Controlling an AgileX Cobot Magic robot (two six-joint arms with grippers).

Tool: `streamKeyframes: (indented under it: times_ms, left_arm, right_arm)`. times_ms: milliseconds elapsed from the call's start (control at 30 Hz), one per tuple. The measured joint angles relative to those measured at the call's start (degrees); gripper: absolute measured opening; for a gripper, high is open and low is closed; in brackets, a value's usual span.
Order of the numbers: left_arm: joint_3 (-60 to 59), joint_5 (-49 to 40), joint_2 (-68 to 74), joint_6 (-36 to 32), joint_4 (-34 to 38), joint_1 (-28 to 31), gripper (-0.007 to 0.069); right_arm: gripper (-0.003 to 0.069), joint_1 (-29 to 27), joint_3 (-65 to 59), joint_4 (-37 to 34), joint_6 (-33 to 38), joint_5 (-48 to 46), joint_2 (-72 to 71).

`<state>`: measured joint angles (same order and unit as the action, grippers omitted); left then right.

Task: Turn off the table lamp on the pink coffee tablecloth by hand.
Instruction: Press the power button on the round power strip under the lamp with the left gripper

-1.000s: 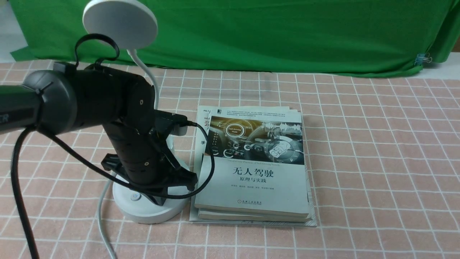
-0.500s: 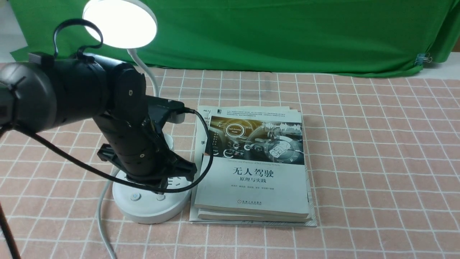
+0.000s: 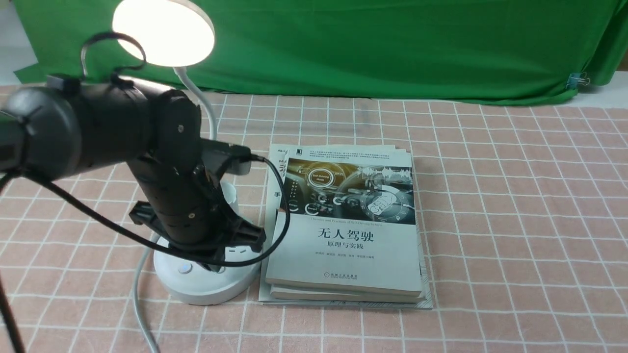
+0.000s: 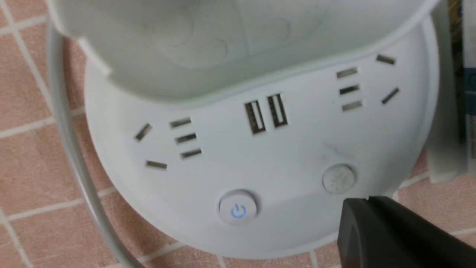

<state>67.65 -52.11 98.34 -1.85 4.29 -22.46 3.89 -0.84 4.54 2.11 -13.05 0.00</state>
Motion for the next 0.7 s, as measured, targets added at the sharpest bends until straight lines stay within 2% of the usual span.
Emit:
streamKeyframes:
  times_ms: [700]
  left_arm:
    - [0.00, 3.05, 3.96, -0.91, -0.18, 0.00, -0.0006]
  right_arm:
    - [0.0240, 0.00, 0.00, 0.00, 0.00, 0.00, 0.00]
